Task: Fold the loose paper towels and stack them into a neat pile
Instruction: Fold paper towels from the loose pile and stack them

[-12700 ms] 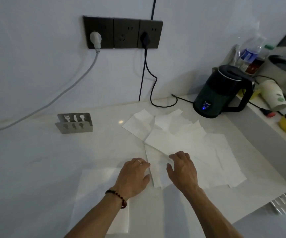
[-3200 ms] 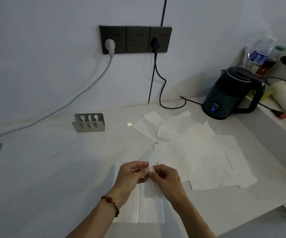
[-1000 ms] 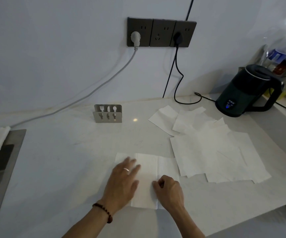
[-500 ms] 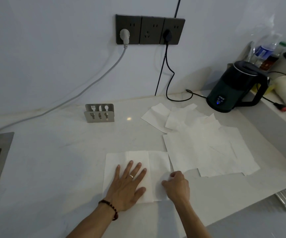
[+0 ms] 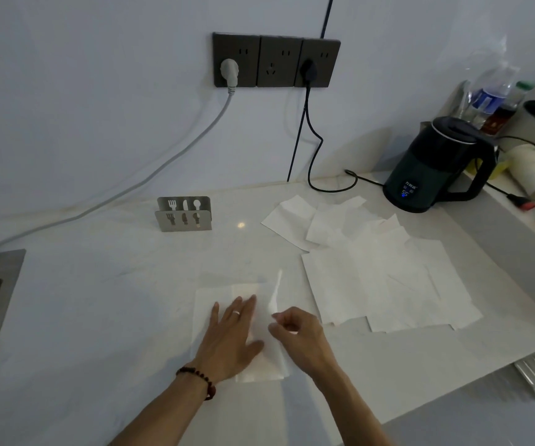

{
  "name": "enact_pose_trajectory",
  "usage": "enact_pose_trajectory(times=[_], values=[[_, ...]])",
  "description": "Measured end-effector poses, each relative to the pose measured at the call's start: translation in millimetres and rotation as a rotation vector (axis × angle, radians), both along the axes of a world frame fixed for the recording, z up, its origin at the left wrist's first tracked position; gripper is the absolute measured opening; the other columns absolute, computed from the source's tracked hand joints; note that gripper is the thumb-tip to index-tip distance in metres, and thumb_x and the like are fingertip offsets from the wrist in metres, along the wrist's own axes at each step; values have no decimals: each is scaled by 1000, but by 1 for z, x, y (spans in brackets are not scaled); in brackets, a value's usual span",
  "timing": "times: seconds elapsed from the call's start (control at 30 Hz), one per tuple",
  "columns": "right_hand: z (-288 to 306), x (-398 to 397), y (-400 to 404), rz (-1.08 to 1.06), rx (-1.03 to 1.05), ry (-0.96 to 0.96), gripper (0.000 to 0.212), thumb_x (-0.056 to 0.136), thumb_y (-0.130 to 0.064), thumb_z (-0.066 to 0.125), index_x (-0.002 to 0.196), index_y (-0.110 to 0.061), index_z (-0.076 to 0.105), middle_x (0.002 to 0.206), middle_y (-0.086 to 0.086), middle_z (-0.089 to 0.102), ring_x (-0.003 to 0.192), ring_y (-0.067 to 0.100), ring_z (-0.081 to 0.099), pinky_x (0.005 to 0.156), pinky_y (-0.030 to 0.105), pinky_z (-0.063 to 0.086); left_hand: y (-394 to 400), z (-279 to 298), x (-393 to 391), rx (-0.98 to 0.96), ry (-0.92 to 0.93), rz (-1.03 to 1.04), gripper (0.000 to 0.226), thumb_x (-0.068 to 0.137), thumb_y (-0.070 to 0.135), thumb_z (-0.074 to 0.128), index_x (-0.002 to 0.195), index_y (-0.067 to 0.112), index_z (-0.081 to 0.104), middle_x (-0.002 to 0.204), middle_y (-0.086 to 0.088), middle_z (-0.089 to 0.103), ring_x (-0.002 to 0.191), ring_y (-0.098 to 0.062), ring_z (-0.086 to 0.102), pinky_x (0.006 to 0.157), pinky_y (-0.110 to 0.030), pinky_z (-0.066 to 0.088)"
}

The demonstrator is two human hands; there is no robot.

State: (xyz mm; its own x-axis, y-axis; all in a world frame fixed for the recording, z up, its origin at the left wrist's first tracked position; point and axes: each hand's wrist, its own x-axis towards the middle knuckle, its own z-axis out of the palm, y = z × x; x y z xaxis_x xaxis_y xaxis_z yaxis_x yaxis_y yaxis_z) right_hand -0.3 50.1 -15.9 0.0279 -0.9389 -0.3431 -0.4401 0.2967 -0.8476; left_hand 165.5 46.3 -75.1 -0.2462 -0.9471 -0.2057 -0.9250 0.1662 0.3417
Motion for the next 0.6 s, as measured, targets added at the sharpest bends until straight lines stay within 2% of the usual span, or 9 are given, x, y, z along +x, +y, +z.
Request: enact_pose_trajectory(times=[0.1, 0.2, 0.3, 0.37, 0.4, 0.43, 0.5, 0.53, 0.6], values=[[-9, 3, 4, 48, 0, -42, 16, 90, -36, 61, 87, -22, 68, 86, -10, 69, 82, 5, 64, 73, 21, 51, -3, 6, 9, -56, 100, 158, 88, 93, 51, 49, 154, 17, -4, 158, -2, 25, 147, -17, 19, 122, -39, 3], [-25, -4, 3, 31, -100, 118, 13, 95, -28, 54, 99, -24, 66, 99, -13, 66, 88, 3, 61, 78, 18, 47, 3, 7, 19, -95, 85, 149, 79, 96, 45, 49, 154, 25, 1, 155, 1, 30, 146, -17, 20, 121, -37, 7], [-37, -10, 1, 138, -145, 307, 30, 97, -24, 51, 126, -24, 59, 123, -7, 55, 109, 12, 56, 96, 23, 46, 7, 6, 26, -100, 56, 81, 57, 95, 24, 56, 148, 27, 35, 153, -3, 36, 146, -23, 24, 120, -40, 16], [-41, -10, -1, 247, -185, 418, 37, 97, -25, 51, 134, -24, 53, 132, -4, 49, 120, 16, 48, 101, 24, 40, 8, 0, 27, -137, 52, 37, 42, 84, 15, 70, 124, 24, 64, 139, -10, 54, 134, -33, 45, 109, -46, 35], [-44, -10, -2, 292, -206, 463, 40, 97, -28, 51, 136, -25, 52, 135, -4, 46, 123, 17, 46, 102, 24, 39, 9, -5, 28, -175, 27, 20, 34, 83, 16, 70, 116, 24, 69, 134, -11, 59, 130, -33, 50, 105, -47, 38], [-46, -9, -3, 328, -218, 501, 41, 96, -30, 51, 137, -26, 51, 138, -4, 44, 125, 17, 44, 103, 25, 38, 10, -6, 29, -171, -10, 1, 30, 88, 24, 61, 117, 24, 69, 136, -10, 58, 132, -32, 49, 106, -46, 35], [-50, -8, -3, 380, -232, 582, 42, 96, -34, 51, 138, -30, 49, 142, -4, 42, 127, 17, 41, 104, 26, 38, 12, 1, 26, -55, -67, -32, 54, 94, 44, 29, 137, 21, 53, 153, -5, 39, 145, -27, 28, 115, -44, 14], [-51, -8, -4, 398, -243, 614, 43, 96, -36, 50, 139, -31, 48, 143, -5, 40, 128, 17, 41, 104, 27, 39, 10, 0, 24, -31, -78, -39, 61, 96, 48, 23, 146, 19, 39, 159, -1, 24, 149, -24, 13, 118, -43, 3], [-52, -10, -5, 425, -248, 640, 44, 96, -37, 50, 140, -32, 46, 144, -6, 39, 128, 17, 40, 104, 28, 39, 9, 2, 21, -29, -101, -57, 62, 100, 48, 28, 154, 19, 16, 163, 3, 3, 150, -20, -5, 119, -42, -7]])
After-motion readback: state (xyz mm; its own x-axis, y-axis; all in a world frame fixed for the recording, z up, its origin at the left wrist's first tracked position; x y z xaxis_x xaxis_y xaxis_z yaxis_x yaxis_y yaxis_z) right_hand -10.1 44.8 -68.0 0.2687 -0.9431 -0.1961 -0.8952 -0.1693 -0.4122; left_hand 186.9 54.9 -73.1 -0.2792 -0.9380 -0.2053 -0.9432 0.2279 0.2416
